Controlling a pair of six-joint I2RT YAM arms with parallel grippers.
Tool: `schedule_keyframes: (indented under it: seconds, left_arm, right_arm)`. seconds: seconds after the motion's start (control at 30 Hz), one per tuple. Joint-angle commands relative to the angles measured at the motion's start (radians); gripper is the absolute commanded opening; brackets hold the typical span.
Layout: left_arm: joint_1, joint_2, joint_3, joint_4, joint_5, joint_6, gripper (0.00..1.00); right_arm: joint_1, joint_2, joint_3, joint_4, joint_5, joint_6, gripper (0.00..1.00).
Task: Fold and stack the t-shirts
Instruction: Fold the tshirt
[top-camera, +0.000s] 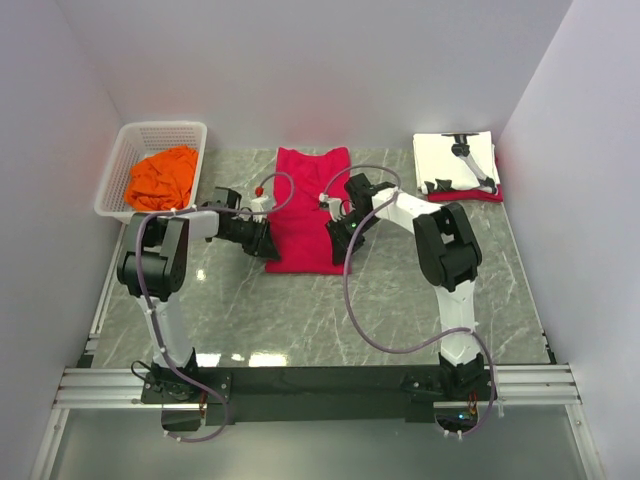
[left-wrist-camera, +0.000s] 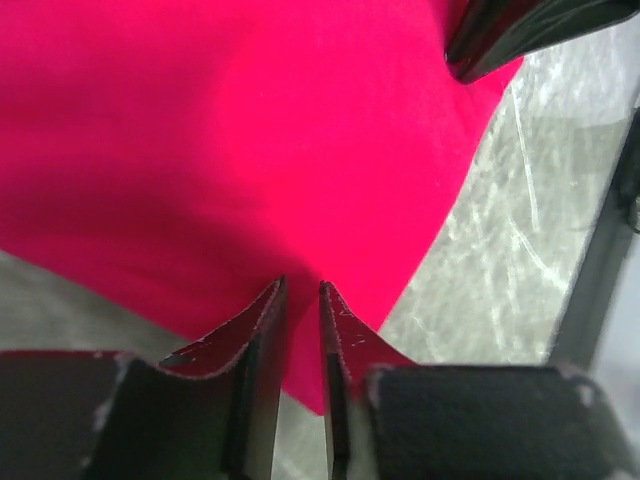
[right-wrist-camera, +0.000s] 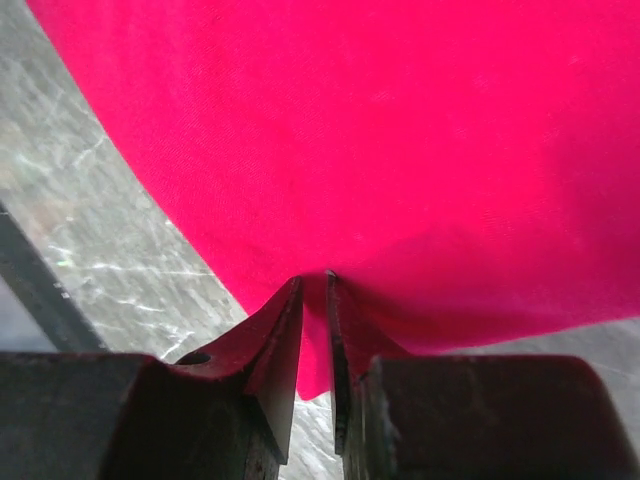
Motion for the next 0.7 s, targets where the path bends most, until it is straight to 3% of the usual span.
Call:
schedule_keyframes:
  seconds: [0.0,0.13,0.3,0.4,0.43,0.47,0.53,0.67]
  left_arm:
    - [-0.013,0.010,-0.042,0.013,0.000,-0.124,0.24]
    - [-0.028,-0.023,-0.105,0.004,-0.007,-0.168,0.20]
    - [-0.028,-0.135,-0.120,-0.045,0.030,-0.081,0.23]
    - [-0.019,-0.280,-0.114,-0.150,0.028,0.126,0.29]
    - [-0.016,-0.320,-0.124,-0.164,0.016,0.186,0.36]
    - [-0.016,-0.362,-0.159,-0.172,0.002,0.314,0.39]
    - [-0.017,-0.486,-0.215,-0.158,-0.035,0.498,0.45]
    - [-0.068,-0.634,-0.397,-0.048,-0.128,0.717,0.49]
  right_arm:
    - [-0.008,-0.003,-0.057,-0.007,0.024,0.027,0.23]
    - [-0.002,-0.044,-0.153,0.001,0.007,0.016,0.22]
    - [0.015,-0.174,-0.238,-0.032,0.038,-0.063,0.26]
    - [0.014,-0.317,-0.282,-0.034,0.071,-0.143,0.33]
    - [0.015,-0.361,-0.328,-0.016,0.091,-0.164,0.35]
    - [0.014,-0.409,-0.356,0.009,0.119,-0.207,0.41]
    - [0.029,-0.528,-0.440,0.082,0.215,-0.261,0.46]
    - [0.115,-0.660,-0.564,0.196,0.383,-0.404,0.48]
